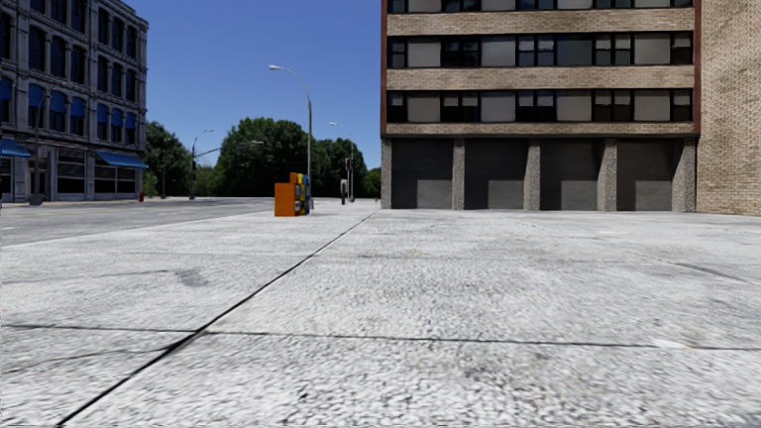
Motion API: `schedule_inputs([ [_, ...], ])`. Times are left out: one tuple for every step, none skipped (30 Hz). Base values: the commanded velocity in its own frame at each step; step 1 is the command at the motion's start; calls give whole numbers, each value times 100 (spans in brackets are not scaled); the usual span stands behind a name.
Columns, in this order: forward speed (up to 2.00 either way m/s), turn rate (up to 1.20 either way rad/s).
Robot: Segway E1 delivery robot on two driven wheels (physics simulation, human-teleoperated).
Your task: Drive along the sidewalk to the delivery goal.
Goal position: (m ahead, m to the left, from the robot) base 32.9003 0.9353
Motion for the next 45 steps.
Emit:
schedule_inputs([
  [159,0],
  [159,0],
  [159,0],
  [159,0],
  [159,0],
  [159,0],
  [200,0],
  [200,0],
  [200,0],
  [200,0],
  [200,0],
  [200,0],
  [200,0],
  [200,0],
  [200,0],
  [200,0],
  [200,0],
  [200,0],
  [200,0],
  [200,0],
  [200,0],
  [200,0],
  [200,0],
  [200,0],
  [200,0],
  [200,0],
  [200,0],
  [200,0],
  [200,0],
  [200,0],
  [200,0],
  [200,0],
  [200,0],
  [200,0],
  [200,0],
  [200,0],
  [200,0],
  [200,0],
  [200,0],
  [200,0],
  [200,0],
  [200,0],
  [200,0],
  [200,0],
  [200,0],
])
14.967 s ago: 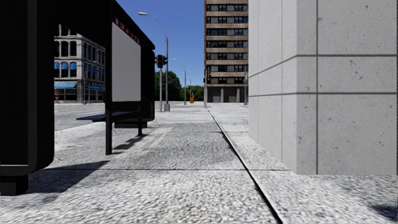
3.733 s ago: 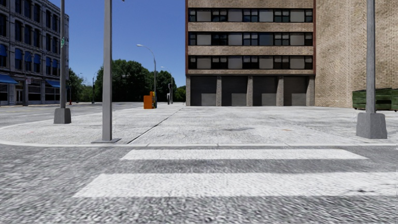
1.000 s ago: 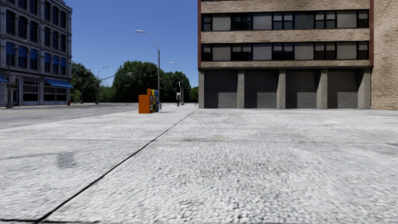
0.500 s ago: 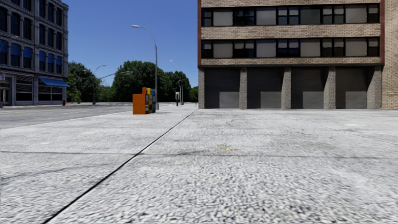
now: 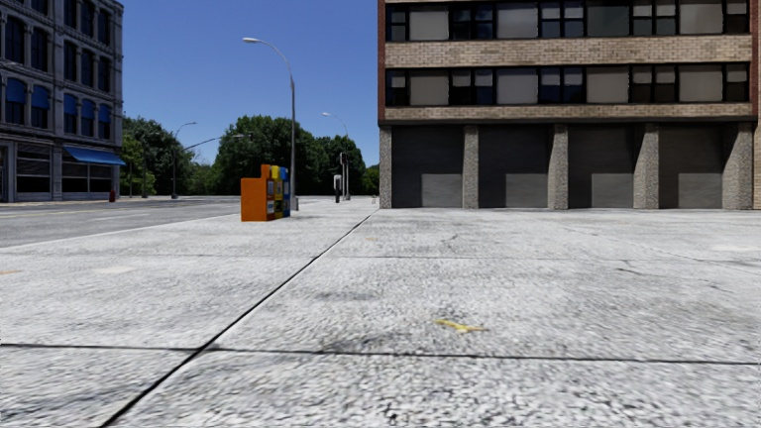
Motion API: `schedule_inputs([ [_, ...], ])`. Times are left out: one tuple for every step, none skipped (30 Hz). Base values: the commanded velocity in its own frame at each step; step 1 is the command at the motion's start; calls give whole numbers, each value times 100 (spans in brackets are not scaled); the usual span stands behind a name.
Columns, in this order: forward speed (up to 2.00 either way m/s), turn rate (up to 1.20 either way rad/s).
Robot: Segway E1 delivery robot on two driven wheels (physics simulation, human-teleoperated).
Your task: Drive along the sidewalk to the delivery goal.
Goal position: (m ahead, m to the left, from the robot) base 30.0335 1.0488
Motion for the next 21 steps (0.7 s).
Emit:
schedule_inputs([
  [200,0],
  [200,0],
  [200,0],
  [200,0],
  [200,0],
  [200,0],
  [200,0],
  [200,0],
  [200,0],
  [200,1],
  [200,1],
  [200,6],
  [200,9],
  [200,11],
  [200,11],
  [200,12],
  [200,14],
  [200,15],
  [200,15],
  [200,16],
  [200,16],
])
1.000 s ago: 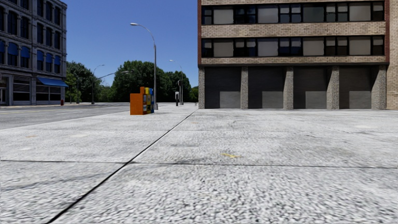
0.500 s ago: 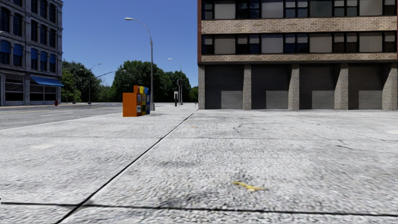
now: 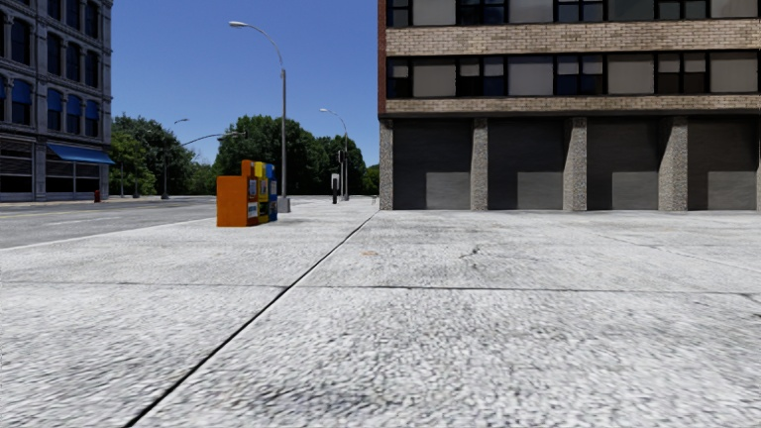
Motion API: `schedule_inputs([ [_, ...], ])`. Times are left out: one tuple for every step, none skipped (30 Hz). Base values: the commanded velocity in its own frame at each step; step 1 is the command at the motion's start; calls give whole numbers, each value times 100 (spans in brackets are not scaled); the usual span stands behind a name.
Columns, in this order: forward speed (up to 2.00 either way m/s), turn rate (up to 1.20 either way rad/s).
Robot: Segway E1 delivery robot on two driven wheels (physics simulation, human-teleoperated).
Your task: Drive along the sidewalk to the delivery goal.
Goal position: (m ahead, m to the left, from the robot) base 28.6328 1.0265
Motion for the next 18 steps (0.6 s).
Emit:
schedule_inputs([
  [200,16],
  [200,16],
  [200,17],
  [200,20],
  [200,22],
  [200,22],
  [200,22],
  [200,22],
  [200,22],
  [200,22],
  [200,22],
  [200,22],
  [200,22],
  [200,22],
  [200,22],
  [200,22],
  [200,22],
  [200,22],
])
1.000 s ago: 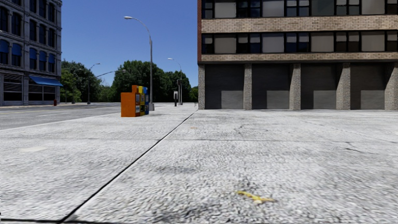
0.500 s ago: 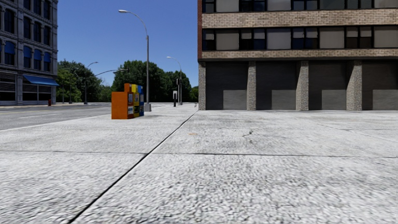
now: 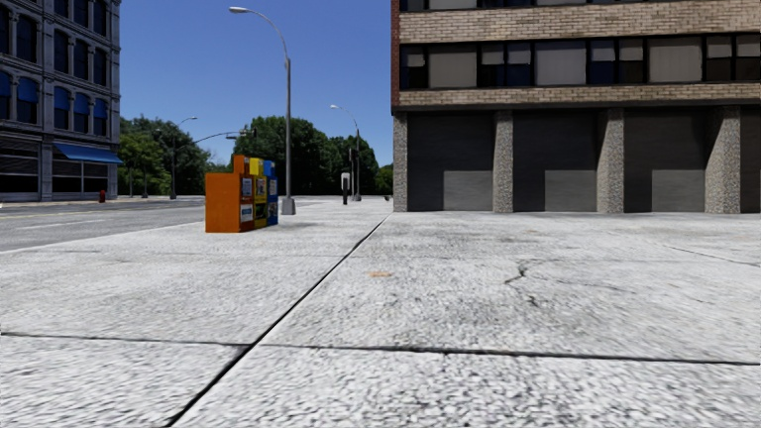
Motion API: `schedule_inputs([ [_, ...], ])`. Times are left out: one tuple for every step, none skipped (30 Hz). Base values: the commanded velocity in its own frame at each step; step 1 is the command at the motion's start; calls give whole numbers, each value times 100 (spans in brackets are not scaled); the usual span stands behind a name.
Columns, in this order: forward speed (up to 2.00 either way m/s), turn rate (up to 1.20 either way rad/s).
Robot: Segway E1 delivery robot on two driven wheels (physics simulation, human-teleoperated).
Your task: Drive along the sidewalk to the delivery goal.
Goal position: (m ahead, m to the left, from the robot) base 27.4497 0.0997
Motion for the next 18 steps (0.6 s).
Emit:
schedule_inputs([
  [200,21],
  [200,17],
  [200,17],
  [200,11],
  [200,8],
  [200,0],
  [200,0],
  [200,0],
  [200,0],
  [200,0],
  [200,0],
  [200,0],
  [200,0],
  [200,0],
  [200,0],
  [200,0],
  [200,0],
  [200,0],
])
